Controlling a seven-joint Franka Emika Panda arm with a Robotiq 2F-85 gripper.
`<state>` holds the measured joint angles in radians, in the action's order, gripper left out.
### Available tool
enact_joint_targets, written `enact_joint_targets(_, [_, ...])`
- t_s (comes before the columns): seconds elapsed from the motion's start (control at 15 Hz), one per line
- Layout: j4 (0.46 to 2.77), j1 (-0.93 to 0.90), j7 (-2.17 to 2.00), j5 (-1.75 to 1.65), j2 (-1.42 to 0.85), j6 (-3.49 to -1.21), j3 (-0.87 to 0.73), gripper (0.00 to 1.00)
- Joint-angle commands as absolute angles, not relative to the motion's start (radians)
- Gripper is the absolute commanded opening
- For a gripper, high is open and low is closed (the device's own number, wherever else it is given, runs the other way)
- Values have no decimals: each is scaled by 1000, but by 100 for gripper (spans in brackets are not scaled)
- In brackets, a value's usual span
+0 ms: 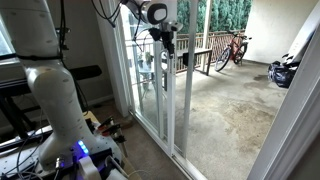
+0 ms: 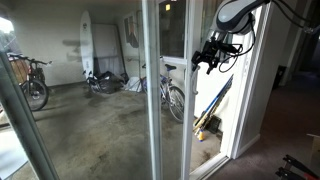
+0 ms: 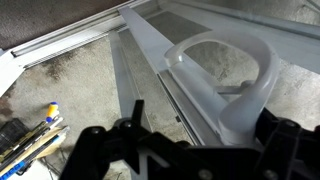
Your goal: Close the door
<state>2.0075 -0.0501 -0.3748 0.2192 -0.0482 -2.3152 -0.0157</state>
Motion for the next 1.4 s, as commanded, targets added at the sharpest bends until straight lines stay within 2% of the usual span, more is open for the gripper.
enact_joint_targets(0.0, [2060,14,-372,172,-7,-2269,-61,100])
enact_joint_targets(1.33, [1988,178,-22,337,-50,-2165,-196,100])
